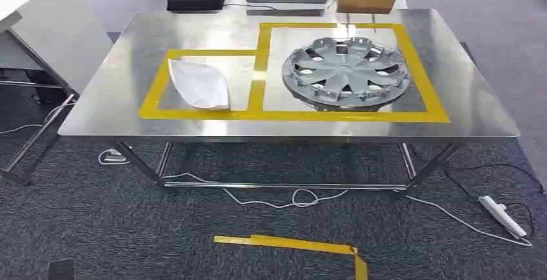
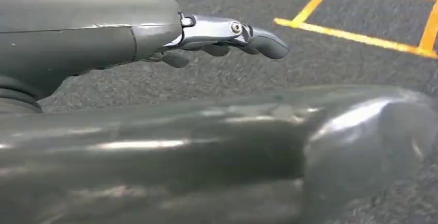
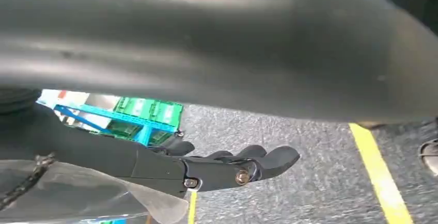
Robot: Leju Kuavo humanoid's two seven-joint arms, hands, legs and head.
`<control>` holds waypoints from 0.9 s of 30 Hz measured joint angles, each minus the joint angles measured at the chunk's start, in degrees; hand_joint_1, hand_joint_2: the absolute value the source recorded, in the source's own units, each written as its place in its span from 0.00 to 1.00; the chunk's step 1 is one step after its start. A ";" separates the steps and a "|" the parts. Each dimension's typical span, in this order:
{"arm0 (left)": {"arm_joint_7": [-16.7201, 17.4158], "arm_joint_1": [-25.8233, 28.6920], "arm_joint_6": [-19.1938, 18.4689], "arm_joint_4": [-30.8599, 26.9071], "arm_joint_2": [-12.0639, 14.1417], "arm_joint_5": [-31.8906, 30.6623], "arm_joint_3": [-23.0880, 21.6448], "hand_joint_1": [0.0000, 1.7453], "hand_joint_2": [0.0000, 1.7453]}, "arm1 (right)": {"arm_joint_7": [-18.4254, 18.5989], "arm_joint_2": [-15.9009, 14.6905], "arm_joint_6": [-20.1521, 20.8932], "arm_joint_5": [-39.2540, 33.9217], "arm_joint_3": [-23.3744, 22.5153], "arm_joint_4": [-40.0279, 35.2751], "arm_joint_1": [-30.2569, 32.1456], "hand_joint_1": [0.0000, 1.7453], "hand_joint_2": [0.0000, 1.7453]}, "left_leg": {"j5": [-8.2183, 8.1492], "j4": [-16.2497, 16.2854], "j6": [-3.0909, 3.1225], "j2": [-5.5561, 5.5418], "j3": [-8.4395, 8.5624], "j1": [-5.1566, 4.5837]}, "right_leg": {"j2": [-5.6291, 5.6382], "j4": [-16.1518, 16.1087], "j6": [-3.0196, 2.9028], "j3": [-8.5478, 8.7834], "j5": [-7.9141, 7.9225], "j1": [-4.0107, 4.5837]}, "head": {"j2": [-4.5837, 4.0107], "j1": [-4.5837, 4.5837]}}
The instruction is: Take the parts from the cabinet and place them on the table.
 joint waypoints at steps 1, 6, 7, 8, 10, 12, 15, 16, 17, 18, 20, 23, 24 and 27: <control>0.04 -0.16 -0.50 0.20 -0.09 -0.20 -0.24 0.00 0.00 | 0.00 0.00 0.09 0.02 0.00 -0.02 -0.05 0.00 0.00 | -0.62 -2.39 0.43 -0.10 0.96 -0.18 | 0.10 0.36 0.29 -0.54 0.43 0.15 | 0.00 0.09; 1.31 -0.68 -3.47 1.33 -0.98 -0.72 -0.87 0.00 0.00 | -0.02 -0.33 0.26 1.27 0.00 -0.15 0.37 0.00 0.00 | 0.89 -3.40 2.28 0.39 -1.66 0.09 | 0.50 1.65 2.09 -2.80 -0.45 0.07 | 0.00 -0.02; 1.55 -0.70 -3.80 1.42 -1.16 -0.76 -0.98 0.00 0.00 | 0.00 -0.39 0.26 1.33 0.02 -0.15 0.45 0.00 0.00 | 1.49 -3.40 2.75 0.47 -2.53 0.05 | 0.52 4.48 2.27 -4.03 -4.23 0.02 | 0.00 0.44; 1.64 -0.69 -4.33 1.53 -1.31 -1.01 -1.14 0.00 0.00 | 0.00 -0.44 0.24 1.47 0.02 -0.15 0.45 0.00 0.00 | 2.13 -3.38 2.80 0.50 -3.35 -0.03 | 0.48 8.39 2.43 -4.80 -7.75 -0.03 | 0.00 0.48; 1.73 -0.72 -5.55 1.79 -1.68 -2.12 -1.66 0.00 0.00 | -0.02 -0.63 0.15 1.66 0.02 -0.17 0.42 0.00 0.00 | 3.65 -3.28 2.87 0.66 -5.27 -0.23 | 0.49 16.20 2.59 -5.86 -11.49 -0.03 | 0.00 0.57; 1.73 -0.71 -6.42 1.97 -1.94 -3.51 -2.47 0.00 0.00 | 0.00 -0.87 -0.13 1.81 0.00 -0.20 0.43 0.00 0.00 | 5.20 -3.15 2.81 0.81 -7.21 -0.45 | 0.49 16.88 2.44 -3.71 -7.61 -0.03 | 0.00 0.52; 1.53 -0.94 -6.73 2.07 -2.47 -5.34 -3.62 0.00 0.00 | 0.00 -1.09 -1.58 3.50 0.04 -0.48 0.31 0.00 0.00 | 7.03 -2.51 2.49 0.84 -9.35 -0.66 | 0.42 5.70 1.64 5.82 -4.61 0.08 | 0.00 0.48; 1.51 -0.95 -6.88 2.12 -2.73 -6.16 -4.17 0.00 0.00 | 0.00 -1.31 -3.03 5.26 0.13 -0.66 0.17 0.00 0.00 | 7.41 -2.25 2.21 0.81 -9.80 -1.07 | 0.34 -0.83 1.40 11.04 -5.67 0.32 | 0.00 0.61; 1.51 -0.98 -7.01 2.14 -2.80 -6.76 -4.53 0.00 0.00 | 0.00 -1.31 -3.95 6.41 0.24 -0.70 -0.04 0.00 0.00 | 7.92 -1.96 2.09 0.80 -10.07 -1.13 | 0.27 -4.05 1.14 12.33 -6.72 0.21 | 0.00 0.51; 1.51 -1.06 -7.15 2.19 -2.84 -7.26 -4.90 0.00 0.00 | 0.00 -1.31 -4.68 7.44 0.39 -0.70 -0.21 0.00 0.00 | 8.74 -1.90 1.93 0.87 -10.45 -1.17 | 0.34 -4.50 1.15 12.03 -7.18 0.25 | 0.00 0.39; 1.53 -1.00 -7.36 2.40 -2.86 -7.89 -5.46 0.00 0.00 | -0.61 -1.33 -5.49 8.20 0.74 -0.70 0.08 0.00 0.00 | 10.13 -2.05 1.21 0.93 -11.06 -1.18 | 0.30 -4.05 0.29 10.77 -6.28 0.16 | 0.00 0.54; 1.53 -0.76 -7.56 2.66 -3.17 -8.17 -6.12 0.00 0.00 | -0.87 -1.53 -5.60 8.24 0.76 -0.72 0.11 0.00 0.00 | 0.62 4.25 0.13 0.60 -12.40 -0.61 | -0.21 -3.74 -0.94 8.57 -4.47 -0.04 | 0.00 -0.05; 1.53 -0.80 -7.56 2.69 -3.19 -8.24 -6.19 0.00 0.00 | -0.87 -1.53 -5.57 8.24 0.77 -0.72 0.11 0.00 0.00 | -2.78 8.78 -0.10 0.61 -13.03 -0.49 | -0.31 -3.58 -1.01 7.65 -3.74 0.04 | 0.00 0.04; 1.53 -0.87 -7.65 2.75 -3.28 -8.26 -6.51 0.00 0.00 | -0.90 -1.53 -5.55 8.24 0.79 -0.72 -0.02 0.00 0.00 | -2.32 15.96 -0.18 0.60 -12.12 -0.45 | -0.60 -2.45 -0.83 4.61 -1.95 0.14 | 0.00 0.02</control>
